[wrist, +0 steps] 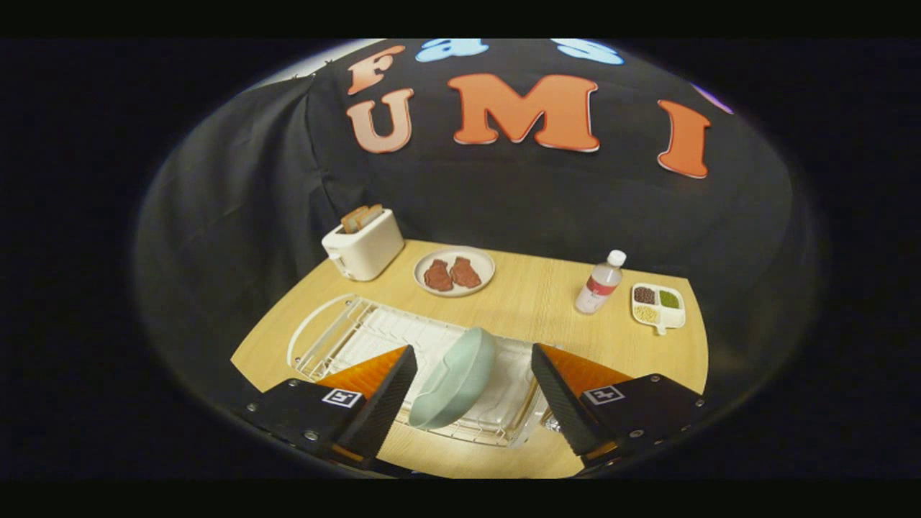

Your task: Take the plate from the dish rack, then take the spoon from the basket and place it into the plate.

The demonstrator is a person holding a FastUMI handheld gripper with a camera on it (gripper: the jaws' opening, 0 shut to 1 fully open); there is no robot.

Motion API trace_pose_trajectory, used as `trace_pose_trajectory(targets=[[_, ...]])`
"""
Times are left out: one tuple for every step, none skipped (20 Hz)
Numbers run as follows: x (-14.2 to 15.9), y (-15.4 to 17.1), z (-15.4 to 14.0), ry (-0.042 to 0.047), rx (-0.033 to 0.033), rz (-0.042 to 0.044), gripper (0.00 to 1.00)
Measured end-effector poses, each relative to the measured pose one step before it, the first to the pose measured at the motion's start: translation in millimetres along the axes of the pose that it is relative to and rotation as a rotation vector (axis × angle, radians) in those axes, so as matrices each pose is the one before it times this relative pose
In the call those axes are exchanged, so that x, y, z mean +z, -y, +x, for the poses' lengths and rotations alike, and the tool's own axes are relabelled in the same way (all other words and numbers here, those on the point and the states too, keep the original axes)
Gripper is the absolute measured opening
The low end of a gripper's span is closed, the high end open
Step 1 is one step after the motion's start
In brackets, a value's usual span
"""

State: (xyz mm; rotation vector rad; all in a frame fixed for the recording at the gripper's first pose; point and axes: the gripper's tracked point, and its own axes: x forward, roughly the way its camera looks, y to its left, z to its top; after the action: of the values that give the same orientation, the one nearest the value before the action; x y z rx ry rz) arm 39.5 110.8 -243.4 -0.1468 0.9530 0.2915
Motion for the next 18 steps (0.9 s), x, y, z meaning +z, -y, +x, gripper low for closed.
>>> trace_pose_trajectory(targets=[[-6.09,-2.06,6.89,-0.03484,0.00044,-0.00705,0.93],[-4.06,-1.46,6.32,-0.02861,-0.00349,-0.00716,0.92],[-3.18,0.11,6.26,-0.02648,-0.00231,-0.00435,0.89],[-3.49,-1.07,6.65,-0.02892,-0.00160,-0.00128,0.88],[-1.93,-2.04,9.84,-0.02482,0.00249,0.00505,0.85],[-0.62,-0.08,7.31,-0.01829,-0.00651,0.00972,0.84],[-3.35,0.98,6.99,-0.02011,-0.01033,0.01488,0.82],[-2.75,1.01,5.94,-0.02065,-0.01128,0.00775,0.81],[-2.78,-0.44,5.43,-0.01783,-0.00972,0.00567,0.79],[-3.16,-0.31,6.43,-0.01898,-0.00873,-0.00006,0.78],[-2.87,-0.77,5.06,-0.02046,-0.00958,0.00189,0.76],[-3.73,-1.08,5.79,-0.01805,-0.01160,0.01071,0.76],[-3.76,-1.23,8.39,-0.01323,-0.01176,0.01213,0.76],[-2.97,-1.53,5.26,-0.01410,-0.01217,0.01424,0.76],[-3.60,-2.80,6.95,-0.01497,-0.00577,0.01263,0.68],[-4.20,-2.87,5.60,-0.02012,-0.00329,0.00744,0.65],[-4.85,-1.93,2.60,-0.01987,-0.00490,0.00565,0.59],[-3.56,-1.32,2.86,-0.01309,-0.00608,0.00374,0.57]])
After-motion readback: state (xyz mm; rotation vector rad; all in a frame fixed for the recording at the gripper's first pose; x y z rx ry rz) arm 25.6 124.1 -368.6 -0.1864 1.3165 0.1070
